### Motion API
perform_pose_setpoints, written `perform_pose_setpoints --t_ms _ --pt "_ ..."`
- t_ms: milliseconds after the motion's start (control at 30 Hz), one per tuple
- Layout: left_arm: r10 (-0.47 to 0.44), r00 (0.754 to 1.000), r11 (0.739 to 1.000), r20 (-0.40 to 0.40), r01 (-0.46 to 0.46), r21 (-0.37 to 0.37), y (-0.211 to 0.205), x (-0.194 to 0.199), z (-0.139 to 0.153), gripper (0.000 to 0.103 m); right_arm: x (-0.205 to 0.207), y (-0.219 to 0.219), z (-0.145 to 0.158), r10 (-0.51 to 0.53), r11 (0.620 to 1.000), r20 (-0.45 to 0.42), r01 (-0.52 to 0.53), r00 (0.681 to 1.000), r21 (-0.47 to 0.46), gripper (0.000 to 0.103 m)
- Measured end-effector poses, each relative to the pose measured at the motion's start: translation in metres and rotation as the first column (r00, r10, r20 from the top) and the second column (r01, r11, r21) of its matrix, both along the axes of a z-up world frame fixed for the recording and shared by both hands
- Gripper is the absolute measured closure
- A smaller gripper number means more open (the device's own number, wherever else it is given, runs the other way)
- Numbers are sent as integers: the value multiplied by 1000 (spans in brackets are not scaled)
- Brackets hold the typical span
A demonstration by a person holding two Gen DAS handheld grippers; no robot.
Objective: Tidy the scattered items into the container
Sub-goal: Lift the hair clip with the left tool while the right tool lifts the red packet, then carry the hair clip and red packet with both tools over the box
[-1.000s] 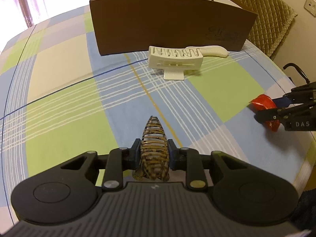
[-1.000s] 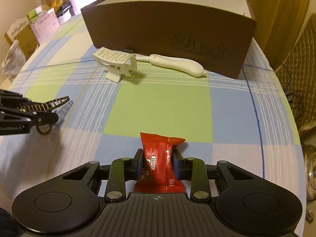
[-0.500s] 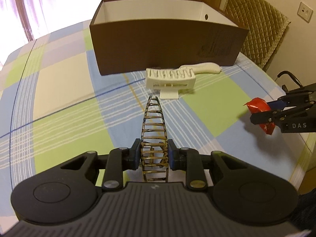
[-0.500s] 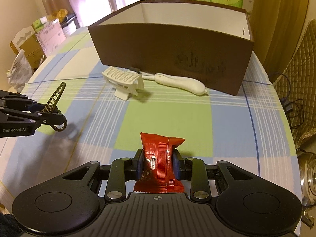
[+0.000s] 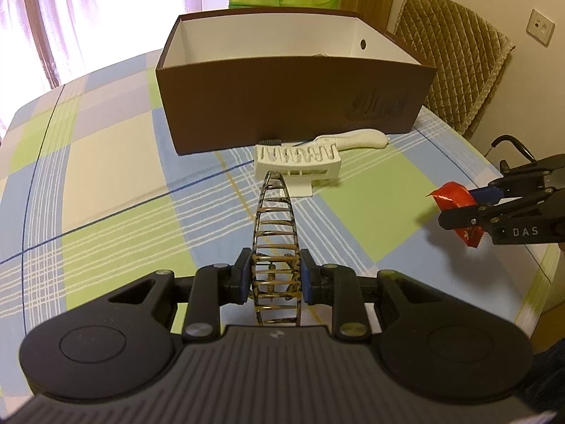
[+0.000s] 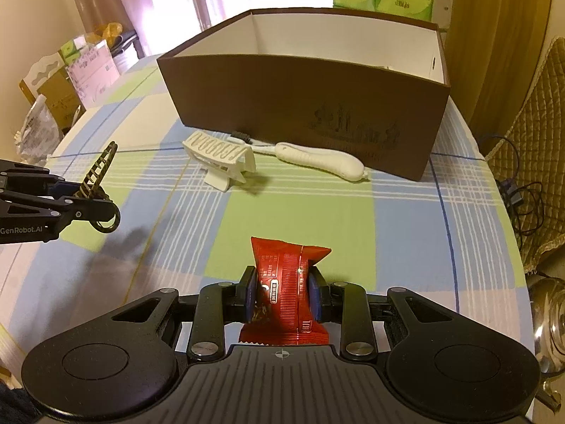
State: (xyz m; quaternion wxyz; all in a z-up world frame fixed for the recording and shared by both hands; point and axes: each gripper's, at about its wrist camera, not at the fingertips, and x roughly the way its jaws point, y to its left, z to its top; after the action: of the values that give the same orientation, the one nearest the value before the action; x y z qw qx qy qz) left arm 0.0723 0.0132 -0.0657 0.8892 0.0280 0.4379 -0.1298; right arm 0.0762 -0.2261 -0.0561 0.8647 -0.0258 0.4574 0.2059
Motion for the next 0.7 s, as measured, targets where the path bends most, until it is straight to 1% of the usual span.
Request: perform_pose_setpoints --t_ms 267,400,700 --pt "-10 1000 1000 28 10 -11 -4 4 13 81 5 -1 10 12 1000 21 -13 1000 23 71" --pt "-13 999 1000 48 15 -25 -6 8 22 81 10 -2 19 20 999 46 -22 999 38 71" --pt "-29 994 998 101 34 -46 -10 29 48 81 33 -6 41 36 997 104 -43 994 65 71"
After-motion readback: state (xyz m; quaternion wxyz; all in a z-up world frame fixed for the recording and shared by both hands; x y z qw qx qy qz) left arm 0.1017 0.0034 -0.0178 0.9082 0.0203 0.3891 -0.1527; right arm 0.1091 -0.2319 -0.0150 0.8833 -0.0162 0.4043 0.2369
